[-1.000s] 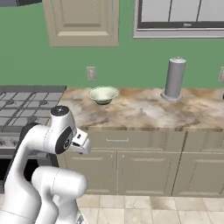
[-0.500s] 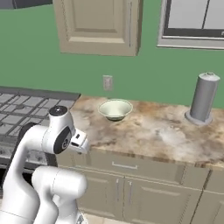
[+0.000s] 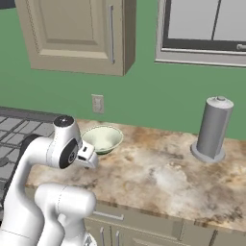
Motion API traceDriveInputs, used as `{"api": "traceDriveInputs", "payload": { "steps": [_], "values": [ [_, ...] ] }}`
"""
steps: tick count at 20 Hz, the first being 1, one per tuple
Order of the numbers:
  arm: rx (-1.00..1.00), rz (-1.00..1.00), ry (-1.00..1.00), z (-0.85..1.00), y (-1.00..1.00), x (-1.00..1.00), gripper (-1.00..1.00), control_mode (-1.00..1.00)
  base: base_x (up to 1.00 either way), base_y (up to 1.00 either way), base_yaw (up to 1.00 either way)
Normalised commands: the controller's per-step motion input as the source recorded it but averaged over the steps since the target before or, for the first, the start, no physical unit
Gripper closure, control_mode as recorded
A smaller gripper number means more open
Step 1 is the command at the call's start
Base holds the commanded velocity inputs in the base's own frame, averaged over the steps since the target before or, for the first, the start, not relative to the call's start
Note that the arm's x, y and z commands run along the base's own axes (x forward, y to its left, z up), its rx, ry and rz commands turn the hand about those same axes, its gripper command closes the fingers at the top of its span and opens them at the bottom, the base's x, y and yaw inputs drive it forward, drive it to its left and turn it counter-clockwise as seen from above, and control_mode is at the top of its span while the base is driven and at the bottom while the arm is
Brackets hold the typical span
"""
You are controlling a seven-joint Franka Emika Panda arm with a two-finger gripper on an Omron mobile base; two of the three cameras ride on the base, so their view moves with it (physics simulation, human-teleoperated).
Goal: Pick the cup and bowl from the counter and place them on the counter next to the sink.
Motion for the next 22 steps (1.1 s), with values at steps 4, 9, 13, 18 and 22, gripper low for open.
{"api": "traceDriveInputs", "payload": {
  "steps": [4, 9, 13, 18, 22],
  "values": [
    [0.00, 0.00, 0.00, 0.00, 0.00, 0.00, -1.00, 1.00, 0.06, -0.11, 0.00],
    [0.00, 0.00, 0.00, 0.00, 0.00, 0.00, -1.00, 1.00, 0.00, 0.00, 0.00],
    [0.00, 0.00, 0.00, 0.00, 0.00, 0.00, -1.00, 1.00, 0.00, 0.00, 0.00],
    [0.00, 0.00, 0.00, 0.00, 0.00, 0.00, -1.00, 1.00, 0.00, 0.00, 0.00],
    [0.00, 0.00, 0.00, 0.00, 0.00, 0.00, -1.00, 1.00, 0.00, 0.00, 0.00]
  ]
}}
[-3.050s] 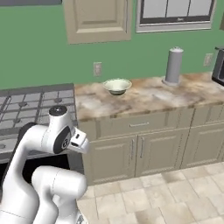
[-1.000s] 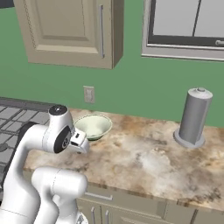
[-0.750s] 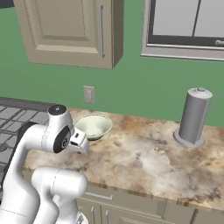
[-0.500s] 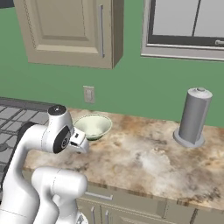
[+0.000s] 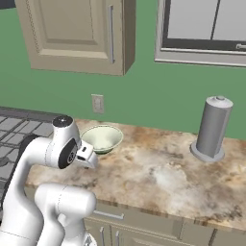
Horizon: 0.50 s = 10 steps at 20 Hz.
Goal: Pick the cup and bowl from the counter and place them on the counter next to the sink.
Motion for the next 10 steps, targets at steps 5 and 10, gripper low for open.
{"api": "traceDriveInputs", "payload": {
  "steps": [5, 10],
  "values": [
    [0.00, 0.00, 0.00, 0.00, 0.00, 0.00, -1.00, -1.00, 0.00, 0.00, 0.00],
    [0.10, 0.00, -0.08, -0.20, -0.38, -0.18, -1.00, -1.00, 0.00, 0.00, 0.00]
  ]
}}
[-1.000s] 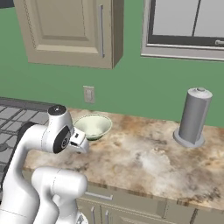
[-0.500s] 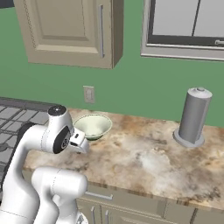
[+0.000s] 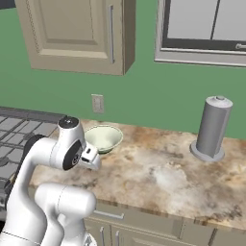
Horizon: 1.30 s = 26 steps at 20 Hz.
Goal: Pick the cup and bowl from the counter and place them on the counter next to the sink.
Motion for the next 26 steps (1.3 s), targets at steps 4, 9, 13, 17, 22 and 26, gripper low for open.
{"api": "traceDriveInputs", "payload": {
  "steps": [4, 9, 13, 17, 22, 26],
  "values": [
    [0.02, 0.00, -0.07, -0.01, -0.37, -0.02, -1.00, -1.00, 0.00, 0.00, 0.00],
    [0.00, 0.01, 0.01, 0.14, -0.57, 0.30, -1.00, -1.00, 0.00, 0.00, 0.00],
    [0.00, 0.00, 0.09, 0.27, -0.61, 0.41, -1.00, -1.00, 0.00, 0.00, 0.00],
    [0.00, 0.00, 0.11, 0.25, -0.42, 0.60, -1.00, -1.00, 0.00, 0.00, 0.00],
    [0.00, 0.01, 0.11, 0.11, -0.27, 0.53, -1.00, -1.00, 0.00, 0.00, 0.00],
    [0.00, 0.00, 0.04, 0.00, -0.04, 0.38, -1.00, -1.00, 0.00, 0.00, 0.00]
  ]
}}
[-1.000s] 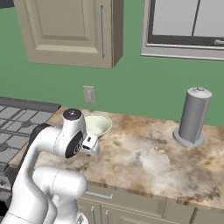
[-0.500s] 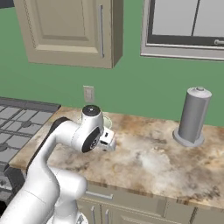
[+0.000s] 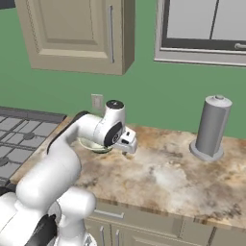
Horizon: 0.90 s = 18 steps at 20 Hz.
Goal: Pick the cup and bowl from the counter and place them on the counter next to the sink.
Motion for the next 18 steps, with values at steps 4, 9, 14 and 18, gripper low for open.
{"api": "traceDriveInputs", "payload": {
  "steps": [4, 9, 14, 18],
  "values": [
    [0.00, 0.00, 0.00, 0.00, 0.00, 0.33, -1.00, -1.00, 0.00, 0.00, 0.00],
    [0.03, 0.00, 0.00, -0.03, 0.09, 0.22, -1.00, -1.00, 0.00, 0.00, 0.00],
    [0.04, 0.00, 0.00, -0.17, 0.19, 0.07, -1.00, -1.00, 0.00, 0.00, 0.00],
    [0.01, 0.00, 0.00, -0.21, 0.28, 0.20, -1.00, -1.00, 0.00, 0.00, 0.00]
  ]
}}
